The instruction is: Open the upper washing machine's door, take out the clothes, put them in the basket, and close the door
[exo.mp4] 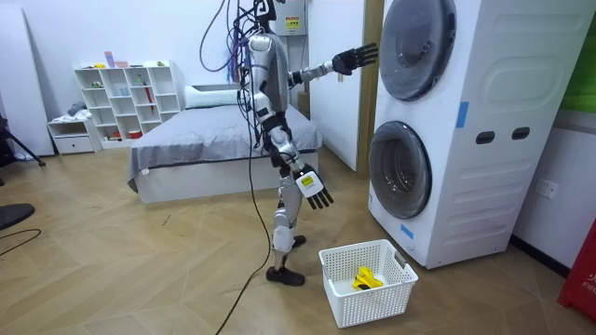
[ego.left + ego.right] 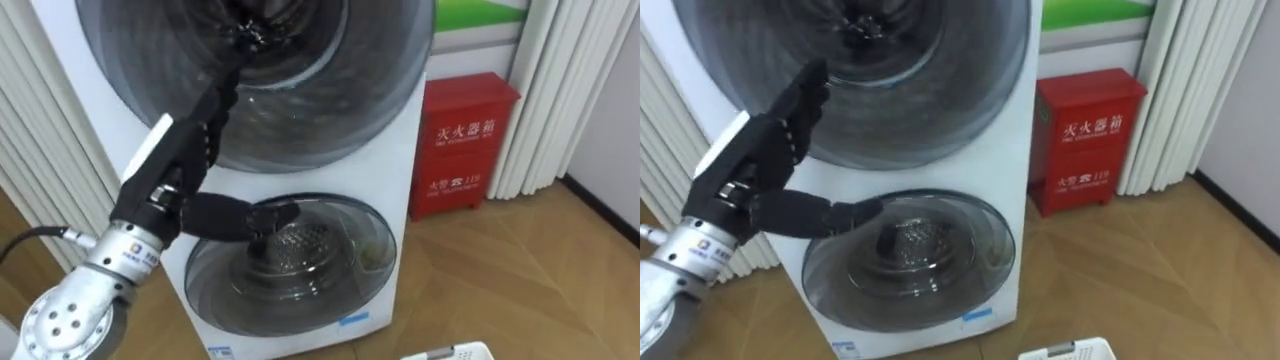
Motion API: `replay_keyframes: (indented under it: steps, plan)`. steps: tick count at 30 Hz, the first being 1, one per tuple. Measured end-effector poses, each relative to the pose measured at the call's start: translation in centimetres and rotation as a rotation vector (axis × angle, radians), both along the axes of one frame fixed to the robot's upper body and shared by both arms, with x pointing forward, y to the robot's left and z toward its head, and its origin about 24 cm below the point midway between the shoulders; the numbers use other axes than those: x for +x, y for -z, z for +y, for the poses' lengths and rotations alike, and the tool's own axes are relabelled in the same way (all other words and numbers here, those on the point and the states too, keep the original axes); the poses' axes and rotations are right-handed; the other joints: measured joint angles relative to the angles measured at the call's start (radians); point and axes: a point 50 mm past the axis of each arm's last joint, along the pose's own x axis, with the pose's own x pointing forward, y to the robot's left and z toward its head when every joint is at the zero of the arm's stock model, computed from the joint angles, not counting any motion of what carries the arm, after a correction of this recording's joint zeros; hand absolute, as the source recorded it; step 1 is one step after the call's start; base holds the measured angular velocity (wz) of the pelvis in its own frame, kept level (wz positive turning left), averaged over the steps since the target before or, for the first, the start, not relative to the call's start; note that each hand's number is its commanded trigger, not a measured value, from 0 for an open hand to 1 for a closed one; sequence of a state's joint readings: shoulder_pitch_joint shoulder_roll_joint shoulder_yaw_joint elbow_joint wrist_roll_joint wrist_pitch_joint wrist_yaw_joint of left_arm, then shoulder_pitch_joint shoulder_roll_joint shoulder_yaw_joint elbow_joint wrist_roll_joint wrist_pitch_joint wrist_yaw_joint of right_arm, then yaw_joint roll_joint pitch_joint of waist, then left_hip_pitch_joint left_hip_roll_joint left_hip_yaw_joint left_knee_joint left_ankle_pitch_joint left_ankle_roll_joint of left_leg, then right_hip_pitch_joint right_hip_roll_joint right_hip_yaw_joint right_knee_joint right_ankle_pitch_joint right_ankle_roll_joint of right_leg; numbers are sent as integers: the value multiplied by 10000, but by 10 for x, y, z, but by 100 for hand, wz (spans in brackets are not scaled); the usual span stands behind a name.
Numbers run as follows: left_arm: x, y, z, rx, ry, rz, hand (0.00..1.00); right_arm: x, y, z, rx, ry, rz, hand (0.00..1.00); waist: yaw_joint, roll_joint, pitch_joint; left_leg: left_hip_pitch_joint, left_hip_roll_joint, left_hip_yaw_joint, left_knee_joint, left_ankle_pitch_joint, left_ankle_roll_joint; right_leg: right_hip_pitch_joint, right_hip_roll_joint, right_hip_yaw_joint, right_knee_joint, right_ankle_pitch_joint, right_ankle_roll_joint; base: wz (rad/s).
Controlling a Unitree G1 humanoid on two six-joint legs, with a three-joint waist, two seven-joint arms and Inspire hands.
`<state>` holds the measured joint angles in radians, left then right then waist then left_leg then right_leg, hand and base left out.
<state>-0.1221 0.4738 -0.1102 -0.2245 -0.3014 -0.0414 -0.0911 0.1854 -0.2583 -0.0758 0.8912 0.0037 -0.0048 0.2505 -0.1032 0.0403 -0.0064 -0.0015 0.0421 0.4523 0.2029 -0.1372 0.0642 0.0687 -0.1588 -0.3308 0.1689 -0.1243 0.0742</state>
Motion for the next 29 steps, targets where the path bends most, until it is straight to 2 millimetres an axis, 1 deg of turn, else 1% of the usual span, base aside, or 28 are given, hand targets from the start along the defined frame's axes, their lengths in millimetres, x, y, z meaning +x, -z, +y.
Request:
replay_keyframes:
  steps: [1, 3, 4, 7, 8, 9, 11, 12, 13, 14, 15, 16, 17, 18, 19, 20, 21, 22, 23, 24, 25, 26, 27, 28, 29]
  plan:
    - [0, -1, 0, 4, 45, -33, 0, 4, 0, 1, -13, -64, -70, 0, 11, 46, 45, 47, 29, 61, -27, -27, -64, -1, 33, -6, 4, -38, -14, -14]
    - [2, -4, -2, 20, 124, -99, 0, 6, 0, 2, -34, -128, -97, 0, -3, 56, 63, 67, 66, 101, -58, -65, -149, -1, 78, 11, 32, -101, -50, -10]
    - [4, -8, -2, 3, 159, -228, 0, 6, 0, 3, -17, -79, -118, 0, 18, 46, 84, 67, 150, 112, -57, -96, -200, -2, 114, 0, 27, -116, -51, -7]
    - [6, -11, 2, -224, 6, -334, 0, 6, 0, 5, 42, 113, -244, 0, 29, 54, 95, 145, 196, 198, -59, -180, -336, -6, 214, 6, 23, -116, -51, -18]
    - [7, -8, 6, -346, -202, -257, 0, 6, 0, 5, 5, 161, -270, 0, 56, 5, 130, 231, 227, 193, -72, -205, -378, 22, 245, 6, 22, -116, -51, -32]
    - [9, -1, 9, -462, -399, 13, 0, 5, 0, 5, -41, 242, -292, 0, 122, 27, 121, 317, 241, 189, -86, -230, -419, 41, 261, -10, 21, -116, -51, -37]
    - [12, 15, 13, -574, -728, 552, 0, 5, 0, 4, -147, 389, -337, 0, 262, 6, 163, 376, 234, 162, -92, -233, -424, 31, 251, -21, 21, -116, -51, -30]
    - [10, 34, 17, -526, -1105, 1169, 0, 6, 0, 4, -173, 440, -349, 0, 302, -38, 191, 461, 209, 149, -158, -233, -425, 54, 240, -27, 22, -116, -51, -28]
    - [4, 61, 24, -305, -1561, 2086, 0, 6, 1, 6, -142, 459, -373, 0, 270, -54, 202, 581, 179, 118, -226, -233, -425, 160, 234, -30, 7, -117, -50, -25]
    - [0, 78, 27, -258, -1783, 2698, 0, 5, 2, 8, -90, 487, -352, 0, 261, -72, 213, 655, 164, 99, -253, -233, -425, 213, 227, -42, 5, -130, -30, -19]
    - [-12, 113, 33, -68, -2236, 4069, 0, 2, 4, 12, 52, 599, -267, 0, 261, -119, 243, 801, 159, 95, -294, -258, -467, 311, 231, -79, 6, -143, -12, -13]
    - [-30, 150, 39, 245, -2725, 5560, 0, 0, 7, 18, 192, 629, -185, 0, 263, -177, 253, 907, 161, 87, -341, -293, -524, 360, 239, -177, 6, -158, 9, -12]
    - [-42, 169, 42, 480, -2982, 6342, 0, -1, 8, 20, 281, 662, -149, 0, 274, -203, 246, 922, 169, 55, -352, -316, -560, 373, 246, -277, 4, -164, 6, -9]
    - [-66, 201, 49, 934, -3526, 7816, 0, -2, 11, 25, 535, 934, -105, 0, 303, -266, 230, 929, 168, -52, -358, -341, -596, 377, 245, -378, -2, -184, -8, 0]
    - [-93, 228, 55, 1212, -4089, 9173, 0, -6, 14, 31, 770, 1236, -27, 0, 346, -417, 237, 916, 174, -162, -370, -367, -628, 380, 264, -394, -2, -197, -11, 5]
    - [-109, 239, 59, 1268, -4377, 9805, 0, -9, 16, 33, 899, 1415, 59, 0, 389, -500, 218, 912, 182, -172, -379, -379, -639, 376, 271, -437, -6, -196, -11, 9]
    - [-140, 257, 67, 1464, -4936, 11039, 0, -16, 19, 34, 1089, 1707, 310, 0, 485, -638, 166, 915, 197, -214, -376, -415, -657, 374, 279, -618, -7, -196, -11, 7]
    - [-156, 264, 71, 1563, -5251, 11587, 0, -19, 20, 34, 1141, 1853, 434, 0, 532, -654, 155, 916, 210, -252, -373, -453, -666, 376, 282, -734, -7, -197, -11, 10]
    - [-187, 274, 80, 1725, -5990, 12503, 0, -26, 22, 33, 1137, 2003, 668, 0, 654, -705, 121, 944, 228, -309, -372, -519, -684, 424, 307, -854, -6, -197, -11, 6]
    - [-215, 280, 90, 1890, -6928, 13321, 0, -30, 23, 32, 1093, 2073, 850, 0, 792, -764, 88, 1013, 241, -312, -370, -575, -694, 490, 320, -845, -8, -198, -11, 4]
    - [-241, 283, 98, 2106, -7894, 13978, 0, -33, 24, 32, 1089, 2112, 937, 0, 896, -784, 80, 1074, 247, -331, -369, -613, -698, 552, 329, -846, -15, -198, -11, 0]
    - [-255, 284, 100, 2362, -8247, 14335, 0, -33, 25, 32, 1109, 2137, 983, 0, 958, -785, 80, 1113, 246, -336, -373, -620, -696, 593, 329, -850, -13, -198, -10, 0]
    - [-277, 286, 102, 2887, -8778, 14987, 0, -37, 26, 33, 1182, 2297, 1082, 0, 1129, -772, 81, 1198, 249, -327, -368, -659, -704, 671, 329, -861, -23, -200, -7, 3]
    - [-297, 286, 99, 3268, -9167, 15511, 0, -39, 27, 36, 1267, 2416, 1154, 0, 1189, -742, 83, 1212, 244, -386, -364, -672, -698, 747, 326, -864, -36, -203, -3, 7]
    - [-306, 286, 97, 3344, -9355, 15740, 0, -41, 28, 37, 1301, 2447, 1197, 0, 1226, -720, 77, 1232, 238, -427, -361, -674, -695, 758, 320, -864, -33, -203, -3, 11]
